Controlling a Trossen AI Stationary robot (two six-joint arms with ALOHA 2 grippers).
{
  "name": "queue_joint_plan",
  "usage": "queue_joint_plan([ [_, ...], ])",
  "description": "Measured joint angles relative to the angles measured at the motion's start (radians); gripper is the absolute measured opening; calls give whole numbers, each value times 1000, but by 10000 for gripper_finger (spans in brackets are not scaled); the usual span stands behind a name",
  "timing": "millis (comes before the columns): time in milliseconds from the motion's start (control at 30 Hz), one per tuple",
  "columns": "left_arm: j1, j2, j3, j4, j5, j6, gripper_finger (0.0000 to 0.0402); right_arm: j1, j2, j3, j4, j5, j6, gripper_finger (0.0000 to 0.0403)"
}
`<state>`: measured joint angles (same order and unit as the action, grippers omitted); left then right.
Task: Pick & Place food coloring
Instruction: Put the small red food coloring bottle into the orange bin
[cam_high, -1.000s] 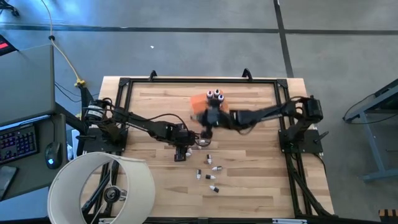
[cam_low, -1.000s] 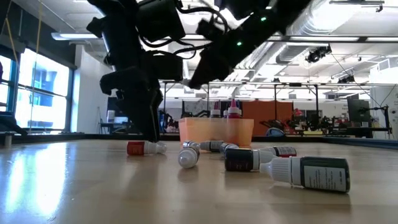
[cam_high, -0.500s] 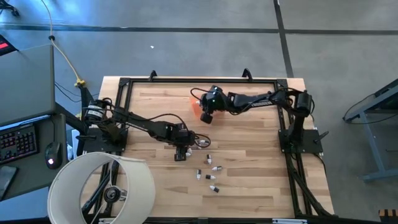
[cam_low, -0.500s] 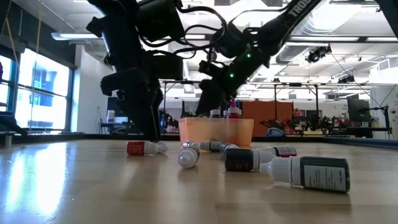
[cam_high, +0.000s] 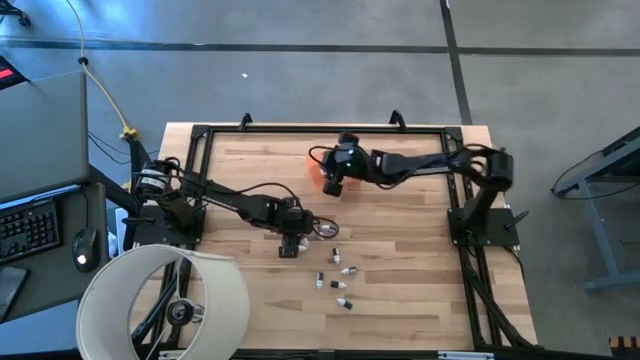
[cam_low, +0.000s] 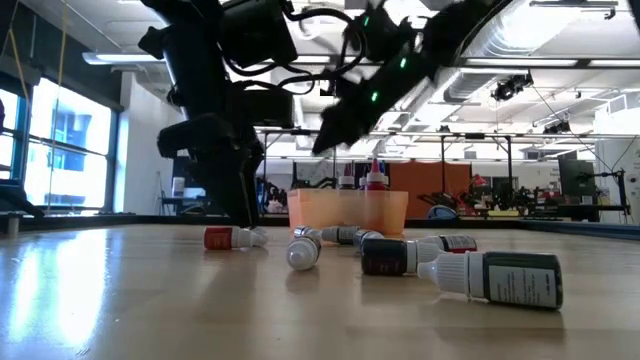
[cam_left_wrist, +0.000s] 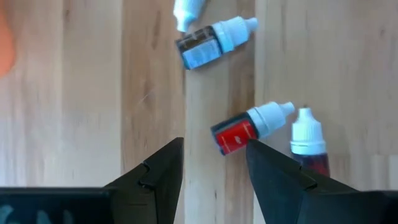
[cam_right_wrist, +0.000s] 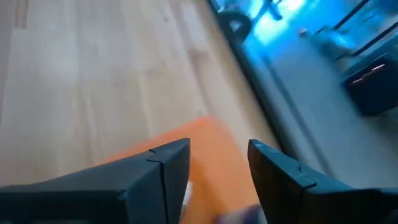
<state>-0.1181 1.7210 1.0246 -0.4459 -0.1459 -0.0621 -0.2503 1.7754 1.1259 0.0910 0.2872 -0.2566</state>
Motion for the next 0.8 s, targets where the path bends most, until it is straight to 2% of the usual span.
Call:
queue_joint_plan([
  [67, 0, 0, 0, 0, 1, 31, 170, 25, -55, 0, -28, 35, -12, 158],
  [133, 0, 0, 0, 0, 5, 68, 170, 52, -115, 1, -89, 20, 2, 157],
  [367, 0, 11, 0, 52, 20, 235, 170, 119, -278, -6, -417, -241, 192, 143],
  [500, 0, 11, 0, 79, 67, 333, 170, 155, -328, -57, -557, -330, 277, 138],
  [600, 0, 41, 2, 94, 117, 407, 170, 182, -357, -141, -571, -345, 329, 138],
  [800, 6, 75, 3, 108, 87, 427, 170, 218, -398, -326, -485, -294, 389, 137],
])
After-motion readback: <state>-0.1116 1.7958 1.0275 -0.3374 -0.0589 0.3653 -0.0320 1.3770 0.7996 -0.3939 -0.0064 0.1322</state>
